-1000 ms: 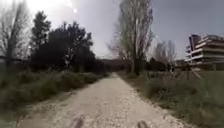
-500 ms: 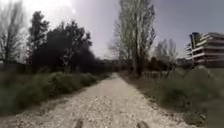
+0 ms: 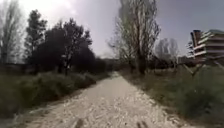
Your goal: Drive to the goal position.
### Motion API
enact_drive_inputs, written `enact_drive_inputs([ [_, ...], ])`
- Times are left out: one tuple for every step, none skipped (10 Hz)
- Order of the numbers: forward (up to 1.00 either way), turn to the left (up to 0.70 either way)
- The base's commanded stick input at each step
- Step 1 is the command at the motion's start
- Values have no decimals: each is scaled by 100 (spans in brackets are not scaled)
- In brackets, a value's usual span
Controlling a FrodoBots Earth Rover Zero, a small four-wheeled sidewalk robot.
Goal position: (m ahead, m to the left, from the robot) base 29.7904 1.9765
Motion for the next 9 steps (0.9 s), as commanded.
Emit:
enact_drive_inputs([
  [100, -30],
  [100, 0],
  [100, 0],
  [100, 0],
  [100, 0],
  [100, 0],
  [100, 0],
  [100, 0],
  [100, 0],
])
